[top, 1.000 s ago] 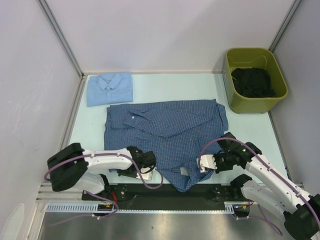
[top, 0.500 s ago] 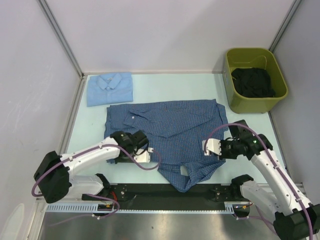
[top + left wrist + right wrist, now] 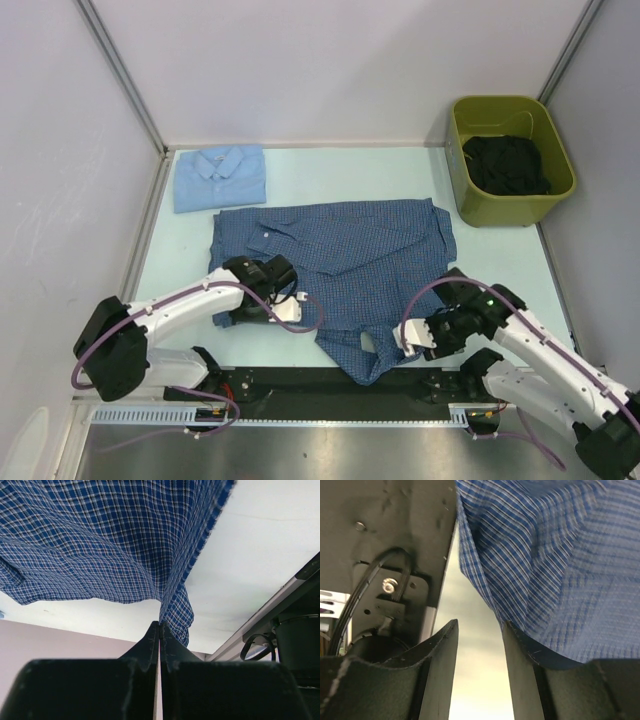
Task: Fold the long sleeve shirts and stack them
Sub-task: Fold the shirt
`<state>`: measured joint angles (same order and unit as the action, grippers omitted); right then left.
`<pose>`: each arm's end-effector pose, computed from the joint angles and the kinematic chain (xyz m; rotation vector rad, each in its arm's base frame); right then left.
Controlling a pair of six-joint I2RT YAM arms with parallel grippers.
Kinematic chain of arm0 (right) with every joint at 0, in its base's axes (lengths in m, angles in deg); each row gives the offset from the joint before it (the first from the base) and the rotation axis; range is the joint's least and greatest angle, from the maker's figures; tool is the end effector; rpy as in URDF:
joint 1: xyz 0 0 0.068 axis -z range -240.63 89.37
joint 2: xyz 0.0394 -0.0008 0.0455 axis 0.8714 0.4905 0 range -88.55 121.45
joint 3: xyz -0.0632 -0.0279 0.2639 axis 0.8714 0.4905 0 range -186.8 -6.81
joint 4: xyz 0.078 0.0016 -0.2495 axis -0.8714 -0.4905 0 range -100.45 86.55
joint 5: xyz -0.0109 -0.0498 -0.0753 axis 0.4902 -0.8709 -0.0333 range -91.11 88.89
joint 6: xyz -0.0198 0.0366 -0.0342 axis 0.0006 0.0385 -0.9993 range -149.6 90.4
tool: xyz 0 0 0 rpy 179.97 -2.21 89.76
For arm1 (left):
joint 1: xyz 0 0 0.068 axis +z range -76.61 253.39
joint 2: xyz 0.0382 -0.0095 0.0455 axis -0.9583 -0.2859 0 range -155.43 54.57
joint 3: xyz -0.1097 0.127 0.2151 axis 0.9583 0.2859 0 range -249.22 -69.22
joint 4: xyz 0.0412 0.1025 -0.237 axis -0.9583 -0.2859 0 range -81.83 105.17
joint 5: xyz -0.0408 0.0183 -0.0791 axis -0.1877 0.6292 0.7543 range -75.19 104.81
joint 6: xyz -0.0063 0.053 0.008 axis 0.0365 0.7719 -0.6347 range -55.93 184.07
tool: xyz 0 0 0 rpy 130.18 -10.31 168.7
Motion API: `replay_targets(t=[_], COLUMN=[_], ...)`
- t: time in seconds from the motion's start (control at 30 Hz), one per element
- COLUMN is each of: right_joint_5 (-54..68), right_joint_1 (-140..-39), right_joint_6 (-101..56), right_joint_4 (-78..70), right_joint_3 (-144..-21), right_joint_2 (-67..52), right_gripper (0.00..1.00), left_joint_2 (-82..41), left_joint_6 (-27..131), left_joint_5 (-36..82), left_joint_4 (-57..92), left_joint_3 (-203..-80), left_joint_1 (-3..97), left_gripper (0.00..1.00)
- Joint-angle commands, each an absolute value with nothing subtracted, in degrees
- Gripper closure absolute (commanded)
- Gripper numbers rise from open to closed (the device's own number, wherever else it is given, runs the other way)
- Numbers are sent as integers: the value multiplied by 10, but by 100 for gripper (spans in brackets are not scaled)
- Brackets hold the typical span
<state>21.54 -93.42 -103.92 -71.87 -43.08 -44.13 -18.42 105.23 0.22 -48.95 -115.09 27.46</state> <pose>0.0828 0.0697 0.2191 -2.2568 1.5855 0.4013 0.1357 -0.1272 0.1992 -2.1424 -2.2476 -0.3985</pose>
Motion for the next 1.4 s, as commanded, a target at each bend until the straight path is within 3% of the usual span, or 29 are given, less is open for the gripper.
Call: replay_targets(t=[0.0,0.4,0.47,0.5,0.6,0.87,1.1,1.37], right_joint_5=[210,188,181,179,162,168,253,274], right_joint_1=[-981,-1008,-1010,-1010,-1008,-926,-773,-741], right_joint_6=[-990,-1011,-1006,-995,-953,-959,-1001,-987], right_joint_4=[-659,-622,-618,-615,-621,-659,-637,-567], right_joint_3=[-428,-379,-378,-382,-410,-509,-622,-734], right_joint_2=[-403,-379,-375,-373,-392,-463,-344,-188], right_gripper=[54,60,66,79,100,100,100,100], left_joint_2=[-186,-183,-181,-177,-152,-92,-120,-226], left_joint_6=[1056,1052,1051,1050,1049,1075,1142,1227], left_joint_5=[15,17,16,16,21,24,0,-7], left_joint_4=[-485,-481,-480,-480,-490,-488,-463,-421], left_joint_3=[-1154,-1135,-1133,-1132,-1133,-1159,-1226,-1330], left_joint_1=[277,277,277,278,279,330,385,453], left_gripper=[100,100,100,100,100,100,100,100])
